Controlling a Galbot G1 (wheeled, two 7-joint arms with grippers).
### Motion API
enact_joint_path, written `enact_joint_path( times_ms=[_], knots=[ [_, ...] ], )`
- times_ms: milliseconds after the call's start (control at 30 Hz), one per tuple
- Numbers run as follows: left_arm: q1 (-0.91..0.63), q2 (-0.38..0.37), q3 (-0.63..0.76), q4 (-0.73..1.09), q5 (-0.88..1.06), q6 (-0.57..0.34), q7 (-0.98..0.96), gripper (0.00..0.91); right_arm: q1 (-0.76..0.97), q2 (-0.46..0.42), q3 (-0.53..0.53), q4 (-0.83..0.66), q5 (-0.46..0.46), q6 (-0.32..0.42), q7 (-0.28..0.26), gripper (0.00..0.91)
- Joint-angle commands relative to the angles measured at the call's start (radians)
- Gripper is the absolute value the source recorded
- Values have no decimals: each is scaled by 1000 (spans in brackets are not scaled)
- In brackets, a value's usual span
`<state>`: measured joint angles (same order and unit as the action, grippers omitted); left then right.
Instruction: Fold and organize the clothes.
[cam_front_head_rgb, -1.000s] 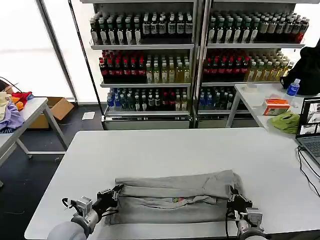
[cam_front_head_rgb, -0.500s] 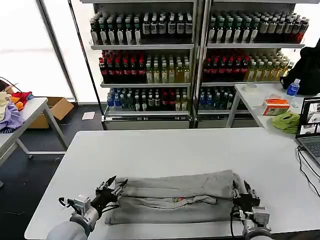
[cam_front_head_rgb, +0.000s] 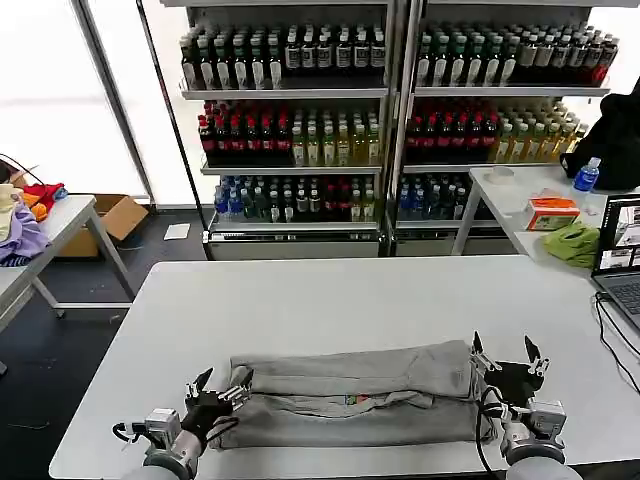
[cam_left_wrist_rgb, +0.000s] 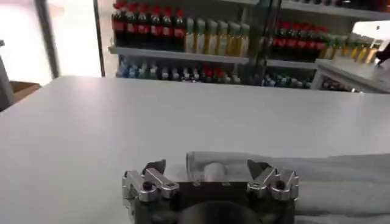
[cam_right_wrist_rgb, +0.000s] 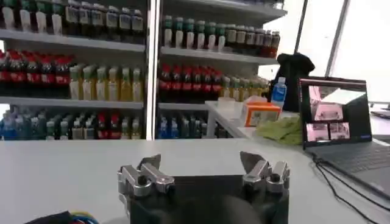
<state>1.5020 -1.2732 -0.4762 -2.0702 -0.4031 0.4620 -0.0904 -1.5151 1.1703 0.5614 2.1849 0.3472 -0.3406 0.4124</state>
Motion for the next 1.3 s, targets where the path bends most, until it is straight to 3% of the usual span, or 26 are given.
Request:
enact_joint_path(
  times_ms=[33, 467, 500, 533, 567, 600, 633, 1300],
  knots=[
    [29, -92, -2, 0, 20, 0, -23, 907, 7, 3, -1, 10, 4, 10, 7, 907],
    [20, -108, 11, 68, 67, -29, 8, 897, 12, -1, -12, -19, 7, 12, 1, 907],
    [20, -108, 12, 72, 70, -31, 12, 806, 16, -1, -12, -21, 7, 12, 1, 907],
    [21, -109, 13, 80, 74, -33, 15, 343, 19, -1, -12, -23, 8, 12, 2, 907],
    [23, -109, 15, 87, 77, -42, 19, 121, 24, -2, -12, -26, 9, 11, 2, 907],
    [24, -111, 16, 92, 78, -46, 23, 30, 26, -3, -12, -27, 10, 11, 2, 907],
    [24, -113, 17, 94, 79, -50, 24, 0, 29, -3, -12, -29, 11, 11, 2, 907],
    [34, -142, 33, 126, 137, -135, 71, 0, 90, -19, 5, -41, 70, -5, -2, 907]
  ],
)
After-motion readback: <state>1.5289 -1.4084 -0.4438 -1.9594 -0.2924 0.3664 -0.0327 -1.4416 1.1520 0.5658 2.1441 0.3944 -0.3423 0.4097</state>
